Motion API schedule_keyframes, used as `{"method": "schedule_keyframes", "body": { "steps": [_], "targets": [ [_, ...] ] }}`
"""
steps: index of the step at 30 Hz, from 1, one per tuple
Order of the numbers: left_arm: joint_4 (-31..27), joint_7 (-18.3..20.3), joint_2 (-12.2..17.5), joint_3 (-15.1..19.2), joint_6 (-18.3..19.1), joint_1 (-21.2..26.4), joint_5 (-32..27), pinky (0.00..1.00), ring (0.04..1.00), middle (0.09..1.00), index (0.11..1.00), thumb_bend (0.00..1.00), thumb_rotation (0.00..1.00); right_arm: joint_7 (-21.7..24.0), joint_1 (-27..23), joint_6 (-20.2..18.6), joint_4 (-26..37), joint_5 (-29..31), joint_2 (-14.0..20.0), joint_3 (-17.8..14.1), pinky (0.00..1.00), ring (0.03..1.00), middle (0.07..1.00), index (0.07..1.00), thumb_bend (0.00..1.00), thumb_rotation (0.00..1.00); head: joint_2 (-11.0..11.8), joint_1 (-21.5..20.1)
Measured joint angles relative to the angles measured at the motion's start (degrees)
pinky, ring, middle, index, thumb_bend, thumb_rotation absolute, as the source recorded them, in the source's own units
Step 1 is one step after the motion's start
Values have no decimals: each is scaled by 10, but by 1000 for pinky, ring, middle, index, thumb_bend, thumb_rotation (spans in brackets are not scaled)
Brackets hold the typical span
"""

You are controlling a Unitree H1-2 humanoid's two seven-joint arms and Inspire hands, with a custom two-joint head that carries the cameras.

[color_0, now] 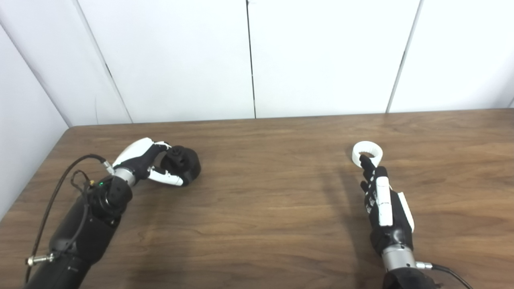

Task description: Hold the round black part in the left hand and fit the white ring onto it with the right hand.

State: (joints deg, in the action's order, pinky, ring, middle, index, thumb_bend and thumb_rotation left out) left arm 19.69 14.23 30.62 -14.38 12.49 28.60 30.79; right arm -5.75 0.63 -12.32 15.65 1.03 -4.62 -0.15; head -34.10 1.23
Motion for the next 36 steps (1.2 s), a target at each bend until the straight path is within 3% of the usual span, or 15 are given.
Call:
{"method": "schedule_keyframes", "body": {
  "steps": [14,18,36],
  "targets": [
    [-43,0,-10,-6,0,-21,5,901,1000,943,722,936,357,0,-2,-1,0,-2,0,1,1000,1000,941,900,592,1000,0,0],
    [-78,3,-11,-10,0,-34,8,895,1000,947,725,936,364,0,-3,-1,0,-1,0,1,1000,1000,939,900,592,1000,-1,0],
    [-181,42,-38,-60,-3,-70,41,886,1000,959,733,912,383,0,-6,-1,-2,-2,0,5,1000,1000,940,896,590,1000,-3,-2]
  ]
}}
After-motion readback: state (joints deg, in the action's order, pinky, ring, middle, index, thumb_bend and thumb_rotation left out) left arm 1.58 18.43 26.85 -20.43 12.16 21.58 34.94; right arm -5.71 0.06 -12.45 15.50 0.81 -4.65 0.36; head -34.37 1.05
